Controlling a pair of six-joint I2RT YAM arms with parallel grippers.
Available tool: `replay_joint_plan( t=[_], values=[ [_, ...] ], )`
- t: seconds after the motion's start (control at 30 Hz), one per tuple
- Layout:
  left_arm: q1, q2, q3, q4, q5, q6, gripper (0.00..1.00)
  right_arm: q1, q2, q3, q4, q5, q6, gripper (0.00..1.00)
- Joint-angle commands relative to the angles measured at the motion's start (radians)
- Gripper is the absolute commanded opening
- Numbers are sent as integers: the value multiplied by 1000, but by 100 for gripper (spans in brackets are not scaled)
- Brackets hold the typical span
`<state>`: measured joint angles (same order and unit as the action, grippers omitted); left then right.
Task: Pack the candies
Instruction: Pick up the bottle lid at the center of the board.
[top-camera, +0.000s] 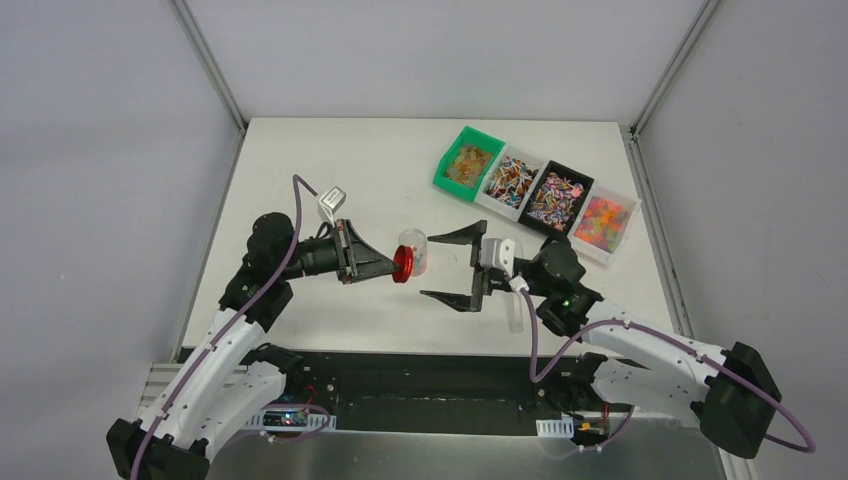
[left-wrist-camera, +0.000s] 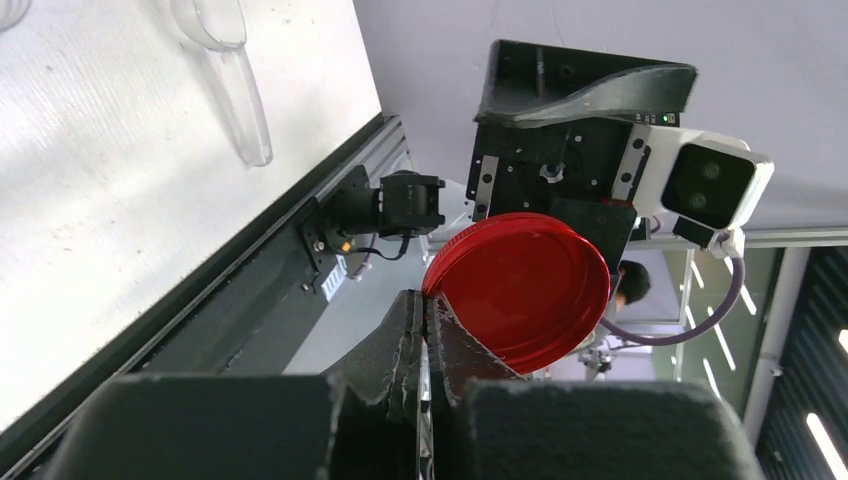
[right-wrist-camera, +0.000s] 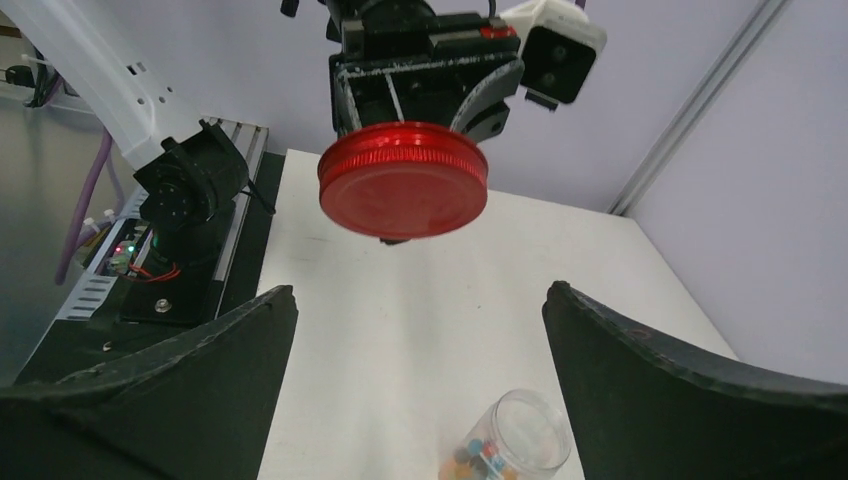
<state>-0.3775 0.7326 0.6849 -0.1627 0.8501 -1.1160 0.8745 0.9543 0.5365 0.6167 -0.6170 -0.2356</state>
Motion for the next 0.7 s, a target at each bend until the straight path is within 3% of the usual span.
replay_joint_plan(
  t=[0.0,0.2,0.67],
  values=[
    [6,-18,-36,95,39,-97,0,27,56,83,100,-21,-99,99],
    [6,-37,-41,88,25,-107,0,47,127,110,141,-21,-110,99],
    [6,-42,-56,100,-13,-126,0,66,164,119,202,-14,-110,87]
  ],
)
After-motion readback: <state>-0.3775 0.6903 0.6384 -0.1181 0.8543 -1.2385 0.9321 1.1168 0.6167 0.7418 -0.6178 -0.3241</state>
